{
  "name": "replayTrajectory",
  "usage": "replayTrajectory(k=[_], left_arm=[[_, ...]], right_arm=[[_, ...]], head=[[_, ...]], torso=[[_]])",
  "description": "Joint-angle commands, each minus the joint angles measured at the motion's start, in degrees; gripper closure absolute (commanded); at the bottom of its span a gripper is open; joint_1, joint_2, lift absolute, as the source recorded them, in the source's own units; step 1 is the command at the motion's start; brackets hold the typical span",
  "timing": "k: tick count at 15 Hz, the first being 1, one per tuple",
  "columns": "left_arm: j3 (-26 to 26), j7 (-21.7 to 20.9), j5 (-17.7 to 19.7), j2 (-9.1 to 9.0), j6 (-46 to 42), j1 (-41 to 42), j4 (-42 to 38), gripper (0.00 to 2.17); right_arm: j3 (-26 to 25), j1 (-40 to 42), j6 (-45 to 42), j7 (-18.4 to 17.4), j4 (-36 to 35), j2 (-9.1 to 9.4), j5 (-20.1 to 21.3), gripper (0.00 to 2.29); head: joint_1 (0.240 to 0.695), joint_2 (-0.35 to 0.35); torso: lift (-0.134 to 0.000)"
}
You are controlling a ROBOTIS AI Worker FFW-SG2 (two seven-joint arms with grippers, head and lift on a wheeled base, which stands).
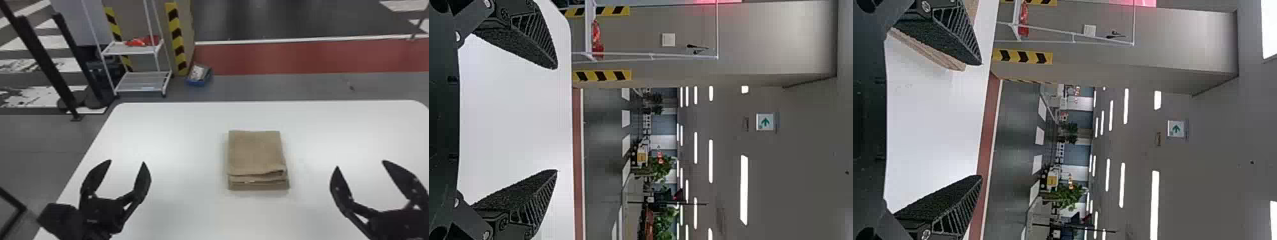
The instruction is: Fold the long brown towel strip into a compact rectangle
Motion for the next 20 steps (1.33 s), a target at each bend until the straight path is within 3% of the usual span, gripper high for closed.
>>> replayTrajectory(k=[1, 8, 20], left_arm=[[0.64, -0.26, 1.67, -0.15, 0.8, 0.24, -0.5, 0.16], [0.73, -0.35, 1.76, -0.15, 0.8, 0.5, -0.59, 0.16], [0.73, -0.62, 2.11, -0.15, 0.8, 0.85, -0.94, 0.15]], right_arm=[[-0.09, 0.11, 0.17, -0.08, -0.21, 0.05, 0.08, 0.08], [0.0, 0.2, 7.2, -2.36, -1.52, 0.05, 0.17, 0.09], [0.44, 0.46, 7.91, -2.45, -2.14, 0.05, 0.17, 0.09]], head=[[0.695, 0.127], [0.695, 0.129], [0.695, 0.127]], torso=[[-0.124], [-0.124], [-0.124]])
